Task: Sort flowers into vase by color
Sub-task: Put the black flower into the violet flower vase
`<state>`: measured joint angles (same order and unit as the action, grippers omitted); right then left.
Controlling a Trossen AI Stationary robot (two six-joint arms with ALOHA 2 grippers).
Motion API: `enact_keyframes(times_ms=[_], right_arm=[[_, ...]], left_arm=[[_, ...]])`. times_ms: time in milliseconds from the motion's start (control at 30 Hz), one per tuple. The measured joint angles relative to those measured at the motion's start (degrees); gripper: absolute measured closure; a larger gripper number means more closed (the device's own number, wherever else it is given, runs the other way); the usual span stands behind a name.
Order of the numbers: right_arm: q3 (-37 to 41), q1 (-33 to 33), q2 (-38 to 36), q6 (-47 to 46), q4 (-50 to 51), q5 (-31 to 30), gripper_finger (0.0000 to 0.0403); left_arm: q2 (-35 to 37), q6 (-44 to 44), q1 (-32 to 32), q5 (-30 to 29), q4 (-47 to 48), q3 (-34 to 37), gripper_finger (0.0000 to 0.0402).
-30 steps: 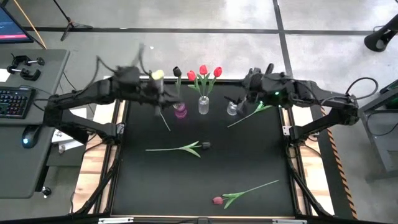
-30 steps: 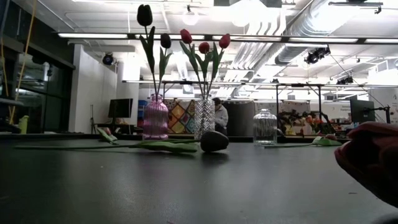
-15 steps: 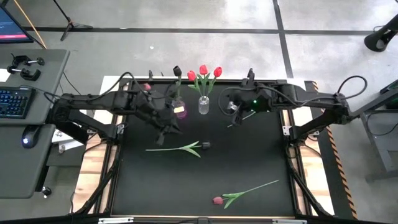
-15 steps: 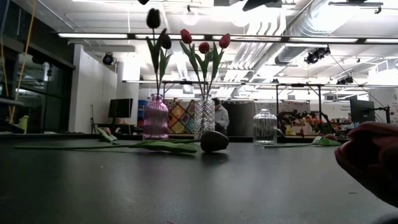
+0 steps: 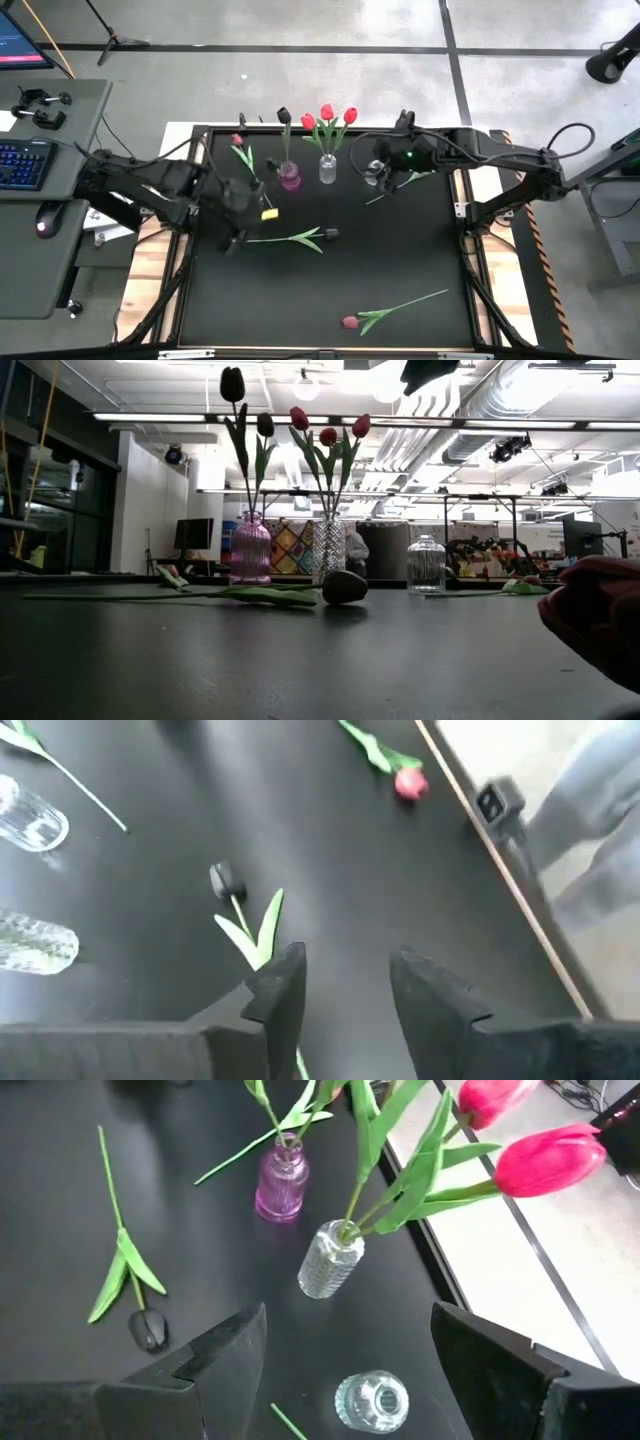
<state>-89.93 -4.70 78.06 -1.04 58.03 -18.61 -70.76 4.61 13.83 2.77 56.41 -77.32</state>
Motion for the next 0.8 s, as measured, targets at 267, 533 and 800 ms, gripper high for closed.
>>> enact_keyframes(times_ms=[267,533,800], right_arm=[[0.0,-2.4,0.0,1.7,0.0,1.2,0.0132],[0.0,-3.5,0.0,2.5,0.8,3.2,0.0132],[0.0,-3.6,0.0,2.6,2.6,3.2,0.0132]], left_arm=[[-3.4,-8.5,9.2,-1.8,-1.9,8.1,0.0232],[-6.1,-17.4,10.2,-0.9,-25.8,24.2,0.0222],[-16.6,-11.9,3.6,-9.0,-37.7,27.1,0.0222]])
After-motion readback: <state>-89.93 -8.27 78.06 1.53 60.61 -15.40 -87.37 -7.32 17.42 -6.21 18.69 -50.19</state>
